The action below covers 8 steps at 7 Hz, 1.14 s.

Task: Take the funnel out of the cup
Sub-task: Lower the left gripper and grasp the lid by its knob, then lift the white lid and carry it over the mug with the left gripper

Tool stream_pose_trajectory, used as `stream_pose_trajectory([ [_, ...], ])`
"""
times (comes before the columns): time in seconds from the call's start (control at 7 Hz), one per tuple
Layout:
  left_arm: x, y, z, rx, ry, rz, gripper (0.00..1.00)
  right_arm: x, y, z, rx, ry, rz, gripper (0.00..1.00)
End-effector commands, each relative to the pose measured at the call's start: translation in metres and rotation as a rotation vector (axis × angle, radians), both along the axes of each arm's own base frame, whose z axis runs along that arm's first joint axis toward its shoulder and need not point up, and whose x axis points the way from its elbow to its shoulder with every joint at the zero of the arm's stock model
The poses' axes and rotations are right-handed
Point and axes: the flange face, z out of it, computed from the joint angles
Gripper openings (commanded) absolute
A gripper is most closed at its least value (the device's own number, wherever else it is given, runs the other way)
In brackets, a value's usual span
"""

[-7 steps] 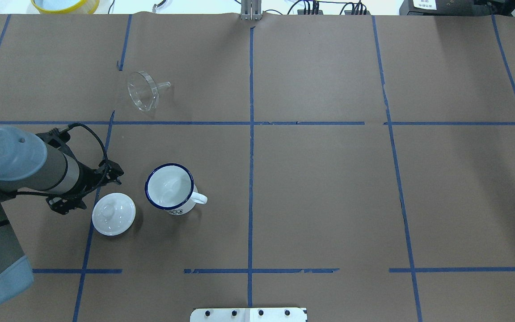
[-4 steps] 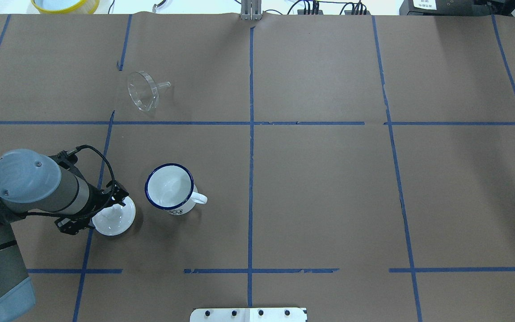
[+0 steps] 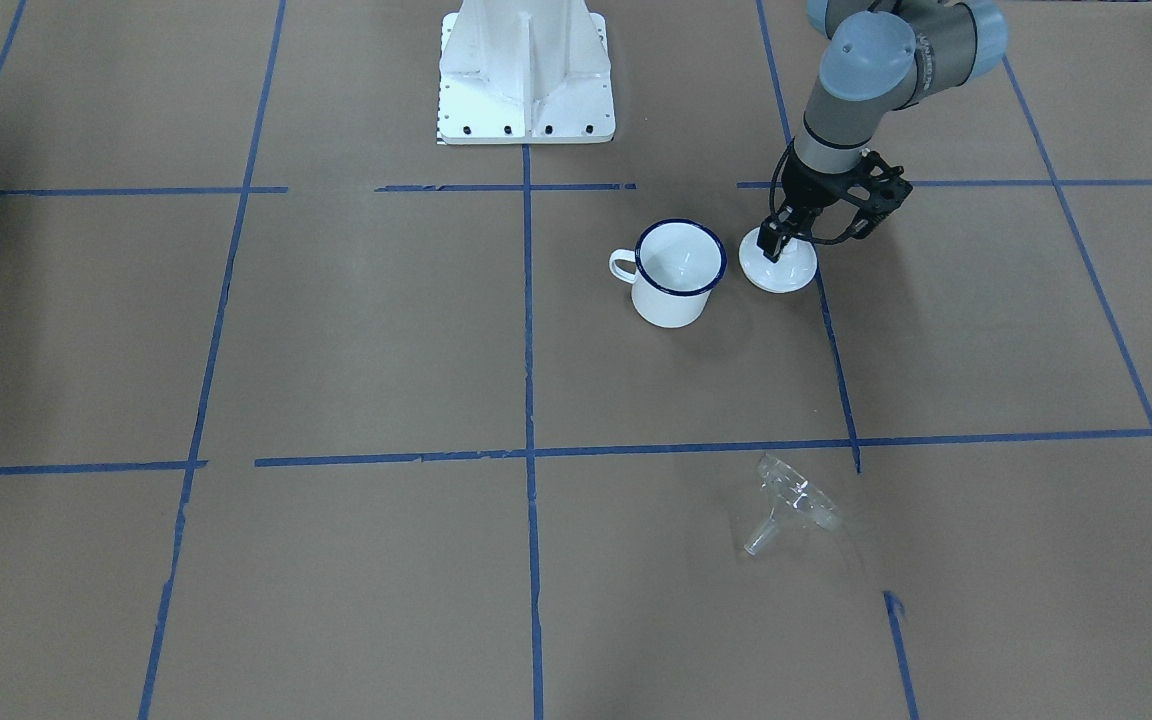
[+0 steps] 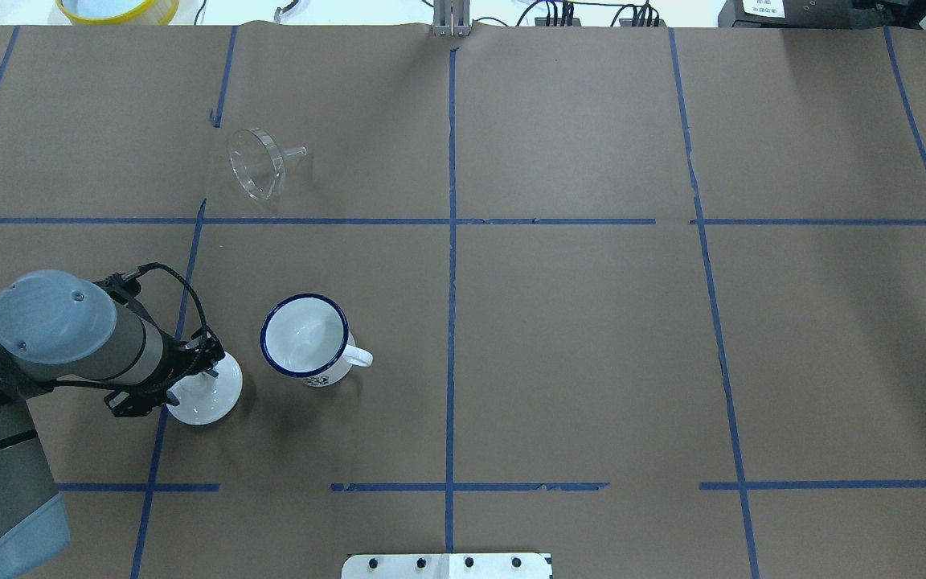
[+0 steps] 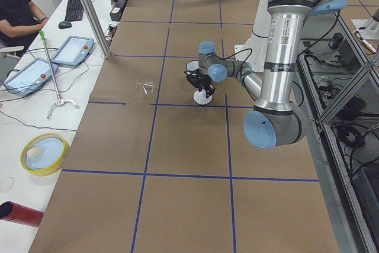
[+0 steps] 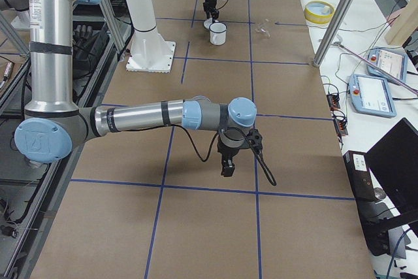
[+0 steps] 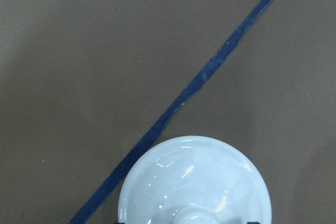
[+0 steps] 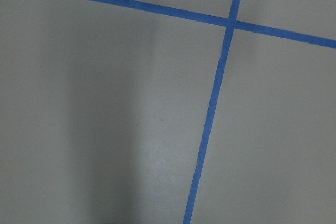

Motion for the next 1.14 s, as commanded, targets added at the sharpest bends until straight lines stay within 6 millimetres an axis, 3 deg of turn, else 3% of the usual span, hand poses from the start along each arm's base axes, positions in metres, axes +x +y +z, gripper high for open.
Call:
stream_pose_trajectory([
  [0.0, -0.002, 0.0, -0.002, -0.002, 0.002, -0.005, 0.0, 0.0, 0.0, 0.0, -0.001, 0.0, 0.001, 1.0],
  [0.14, -0.01, -0.003, -0.014, 0.011, 0.025, -0.015, 0.0, 0.0, 0.0, 0.0, -0.001, 0.0, 0.001, 1.0],
  [0.29, -0.039, -0.008, -0.043, 0.036, 0.063, -0.047, 0.0, 0.0, 0.0, 0.0, -0.001, 0.0, 0.001, 1.0],
  [0.43, -0.083, -0.028, -0.064, 0.042, 0.036, -0.109, 0.0, 0.0, 0.0, 0.0, 0.0, 0.0, 0.0, 1.0],
  [0.71, -0.134, -0.016, -0.116, 0.07, 0.025, -0.118, 0.0, 0.0, 0.0, 0.0, -0.001, 0.0, 0.001, 1.0],
  [0.86, -0.126, -0.022, -0.137, 0.068, 0.034, -0.117, 0.0, 0.0, 0.0, 0.0, -0.001, 0.0, 0.001, 1.0],
  [1.0, -0.097, -0.039, -0.163, 0.035, 0.04, -0.097, 0.0, 0.0, 0.0, 0.0, 0.0, 0.0, 0.0, 1.0],
])
